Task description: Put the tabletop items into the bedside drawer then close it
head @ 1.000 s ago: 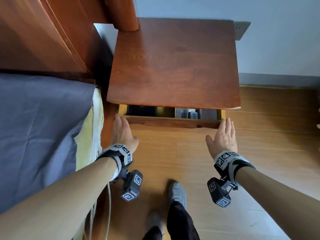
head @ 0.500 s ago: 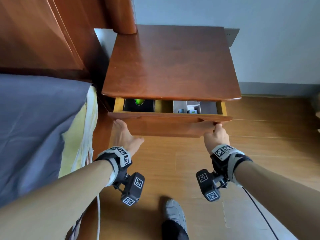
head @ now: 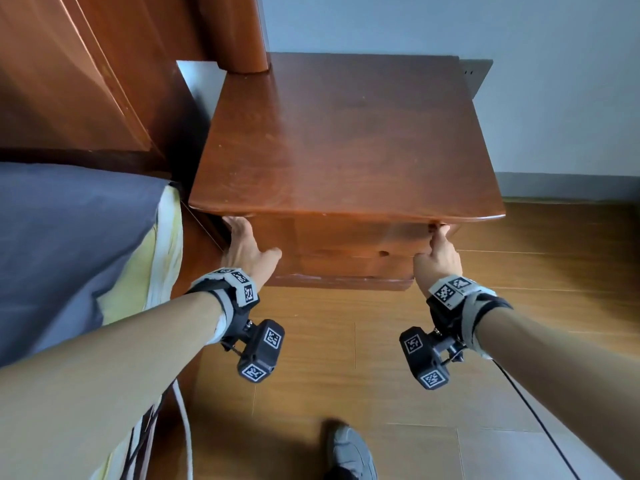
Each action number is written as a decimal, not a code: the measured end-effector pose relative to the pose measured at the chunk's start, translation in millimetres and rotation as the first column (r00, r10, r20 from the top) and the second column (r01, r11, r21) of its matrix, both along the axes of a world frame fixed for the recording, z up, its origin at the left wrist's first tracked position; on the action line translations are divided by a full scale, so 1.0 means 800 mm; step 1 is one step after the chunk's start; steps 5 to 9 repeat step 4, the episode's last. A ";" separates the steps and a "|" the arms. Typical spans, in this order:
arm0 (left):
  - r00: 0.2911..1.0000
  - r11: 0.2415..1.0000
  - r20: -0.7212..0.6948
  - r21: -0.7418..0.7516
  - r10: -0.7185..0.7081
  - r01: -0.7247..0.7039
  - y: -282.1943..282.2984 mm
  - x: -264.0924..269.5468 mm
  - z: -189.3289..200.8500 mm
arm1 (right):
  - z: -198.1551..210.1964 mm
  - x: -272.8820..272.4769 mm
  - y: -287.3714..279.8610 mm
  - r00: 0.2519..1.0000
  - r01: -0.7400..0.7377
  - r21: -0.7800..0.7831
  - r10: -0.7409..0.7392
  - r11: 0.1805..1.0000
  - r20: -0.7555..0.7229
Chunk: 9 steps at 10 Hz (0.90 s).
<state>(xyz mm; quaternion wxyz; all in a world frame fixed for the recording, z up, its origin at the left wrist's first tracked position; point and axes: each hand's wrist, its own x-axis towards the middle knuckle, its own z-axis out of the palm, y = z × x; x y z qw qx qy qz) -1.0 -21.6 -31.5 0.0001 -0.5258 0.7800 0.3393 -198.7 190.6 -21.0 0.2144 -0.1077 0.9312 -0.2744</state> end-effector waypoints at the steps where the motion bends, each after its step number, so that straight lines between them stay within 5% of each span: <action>1: 1.000 1.000 0.002 -0.014 0.004 -0.004 0.003 0.002 0.002 | 0.002 0.008 0.007 0.998 0.007 -0.044 -0.004 0.999 0.066; 4: 0.981 0.982 -0.167 0.173 0.100 -0.070 0.052 -0.009 0.091 | 0.080 0.034 0.007 0.974 0.026 -0.180 0.016 0.983 0.228; 9: 0.981 0.982 -0.167 0.173 0.100 -0.070 0.052 -0.009 0.091 | 0.080 0.034 0.007 0.974 0.026 -0.180 0.016 0.983 0.228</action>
